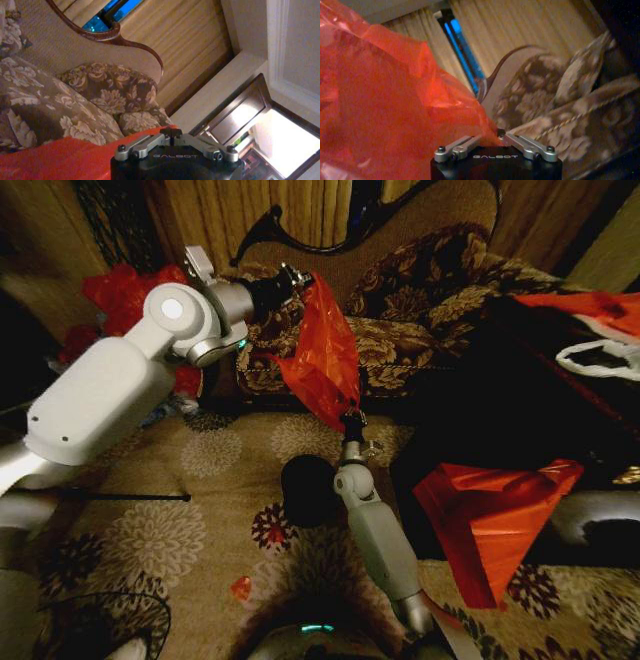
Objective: Place a garbage bag over the trash bin.
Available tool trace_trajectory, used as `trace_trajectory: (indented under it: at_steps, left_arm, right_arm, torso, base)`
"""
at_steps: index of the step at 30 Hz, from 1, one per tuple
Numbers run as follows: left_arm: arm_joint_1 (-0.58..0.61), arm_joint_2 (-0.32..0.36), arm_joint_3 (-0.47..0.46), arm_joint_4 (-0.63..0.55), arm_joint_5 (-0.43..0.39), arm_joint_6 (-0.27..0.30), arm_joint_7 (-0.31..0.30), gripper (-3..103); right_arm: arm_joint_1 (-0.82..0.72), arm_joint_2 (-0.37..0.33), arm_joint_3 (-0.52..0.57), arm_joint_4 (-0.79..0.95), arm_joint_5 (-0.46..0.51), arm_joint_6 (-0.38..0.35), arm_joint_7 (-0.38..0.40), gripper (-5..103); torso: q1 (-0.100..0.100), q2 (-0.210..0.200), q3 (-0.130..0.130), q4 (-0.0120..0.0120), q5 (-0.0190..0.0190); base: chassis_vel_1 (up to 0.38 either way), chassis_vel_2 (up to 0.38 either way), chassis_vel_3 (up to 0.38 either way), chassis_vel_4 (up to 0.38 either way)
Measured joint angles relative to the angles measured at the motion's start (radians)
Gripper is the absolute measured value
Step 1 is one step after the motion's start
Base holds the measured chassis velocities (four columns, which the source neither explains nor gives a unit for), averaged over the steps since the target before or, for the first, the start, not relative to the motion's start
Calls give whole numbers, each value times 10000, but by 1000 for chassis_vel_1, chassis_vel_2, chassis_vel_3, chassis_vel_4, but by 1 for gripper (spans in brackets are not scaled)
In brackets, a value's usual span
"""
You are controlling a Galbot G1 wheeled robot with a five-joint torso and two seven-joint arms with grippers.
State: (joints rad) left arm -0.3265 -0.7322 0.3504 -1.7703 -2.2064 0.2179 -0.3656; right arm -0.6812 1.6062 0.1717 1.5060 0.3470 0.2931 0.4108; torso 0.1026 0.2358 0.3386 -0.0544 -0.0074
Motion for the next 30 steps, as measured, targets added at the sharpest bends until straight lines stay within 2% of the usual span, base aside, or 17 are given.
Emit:
trace_trajectory:
  at_steps: [6,8,10,14,17,18,20,21,23,24,26,28,30]
  left_arm:
    - [591,182,-586,-451,-11,-46,-26,0]
    - [1020,380,-914,-795,-66,-84,-77,0]
    - [1764,883,-1411,-1288,-143,-92,-82,0]
    - [2623,1304,-2017,-1674,-168,-92,-83,0]
    - [4252,1875,-3148,-2258,-160,-134,-85,0]
    - [4252,1875,-3148,-2258,-160,-134,-85,0]
    - [6258,2419,-4318,-2918,-14,-236,-34,0]
    - [6258,2419,-4318,-2918,-14,-236,-34,0]
    - [8146,2729,-5187,-3558,214,-306,73,0]
    - [8146,2729,-5187,-3558,214,-306,73,0]
    - [9763,2790,-6220,-4013,425,-309,159,0]
    - [10774,2762,-6756,-4296,526,-287,165,0]
    - [11026,2744,-6869,-4374,555,-276,157,0]
  right_arm:
    - [-100,-258,173,196,-1017,44,755,0]
    - [-220,-426,287,387,-1372,45,1030,0]
    - [-446,-671,451,717,-1788,45,1200,0]
    - [-887,-1114,517,1271,-1908,24,1214,0]
    - [-1993,-1915,411,2258,-2044,21,1094,0]
    - [-1993,-1915,411,2258,-2044,21,1094,0]
    - [-2994,-2481,256,3205,-2213,39,1015,0]
    - [-2994,-2481,256,3205,-2213,39,1015,0]
    - [-3632,-2759,160,3829,-2458,120,967,0]
    - [-3632,-2759,160,3829,-2458,120,967,0]
    - [-4069,-2922,107,4153,-2665,227,901,0]
    - [-4571,-3141,5,4466,-2747,272,862,0]
    - [-4713,-3187,-28,4529,-2771,291,851,0]
  torso:
    - [0,0,0,-2,2]
    - [0,0,0,-3,2]
    - [0,0,0,-1,3]
    - [-1,0,-1,2,-2]
    - [-1,0,-2,-1,4]
    - [-1,0,-2,-1,4]
    - [-2,0,-2,-2,3]
    - [-2,0,-2,-2,3]
    - [-2,0,-2,0,-8]
    - [-2,0,-2,0,-8]
    - [-2,0,-3,2,6]
    - [-3,1,-3,1,-3]
    - [-3,1,-3,2,-2]
  base:
    - [0,0,0,0]
    - [0,0,0,0]
    - [0,0,0,0]
    - [0,0,0,0]
    - [0,0,0,0]
    - [0,0,0,0]
    - [0,0,0,0]
    - [0,0,0,0]
    - [0,0,0,0]
    - [0,0,0,0]
    - [0,0,0,0]
    - [0,0,0,0]
    - [0,0,0,0]
